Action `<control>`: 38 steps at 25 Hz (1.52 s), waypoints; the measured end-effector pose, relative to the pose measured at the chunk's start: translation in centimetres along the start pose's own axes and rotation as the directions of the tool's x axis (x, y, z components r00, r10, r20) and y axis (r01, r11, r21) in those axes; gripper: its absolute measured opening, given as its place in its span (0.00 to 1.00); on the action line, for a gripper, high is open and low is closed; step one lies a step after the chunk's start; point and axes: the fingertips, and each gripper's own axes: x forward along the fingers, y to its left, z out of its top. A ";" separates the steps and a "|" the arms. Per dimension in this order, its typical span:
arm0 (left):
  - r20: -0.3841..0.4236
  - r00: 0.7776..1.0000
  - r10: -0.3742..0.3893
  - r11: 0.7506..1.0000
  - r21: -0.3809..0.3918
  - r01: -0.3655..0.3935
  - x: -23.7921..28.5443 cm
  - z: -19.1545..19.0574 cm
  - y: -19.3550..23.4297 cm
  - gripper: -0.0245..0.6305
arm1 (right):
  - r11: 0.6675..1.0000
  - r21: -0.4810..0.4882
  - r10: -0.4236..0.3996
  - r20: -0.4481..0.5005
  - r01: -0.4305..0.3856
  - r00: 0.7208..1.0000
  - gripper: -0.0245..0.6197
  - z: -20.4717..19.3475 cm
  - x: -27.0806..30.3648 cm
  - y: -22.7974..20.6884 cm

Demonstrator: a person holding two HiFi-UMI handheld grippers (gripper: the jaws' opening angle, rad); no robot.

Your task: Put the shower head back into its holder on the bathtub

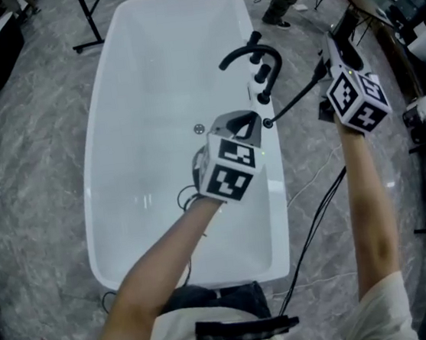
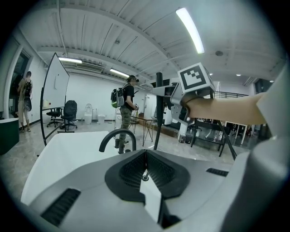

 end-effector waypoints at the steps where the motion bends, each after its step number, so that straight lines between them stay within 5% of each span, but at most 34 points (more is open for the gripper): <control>1: -0.005 1.000 -0.002 1.000 0.000 0.002 0.1 -0.5 -0.1 0.06 | 1.000 0.002 -0.002 -0.016 0.002 1.000 0.26 -1.1 -0.2 -0.1; 21: -0.037 0.998 0.046 0.999 -0.010 -0.047 5.1 -6.0 -1.3 0.06 | 0.993 0.104 0.077 -0.163 -0.060 0.984 0.26 -17.5 -2.2 -0.7; 38: -0.065 0.997 0.032 0.999 -0.019 -0.033 8.0 -9.9 -1.6 0.06 | 0.987 0.134 0.119 -0.255 -0.087 0.960 0.26 -27.6 -1.4 1.0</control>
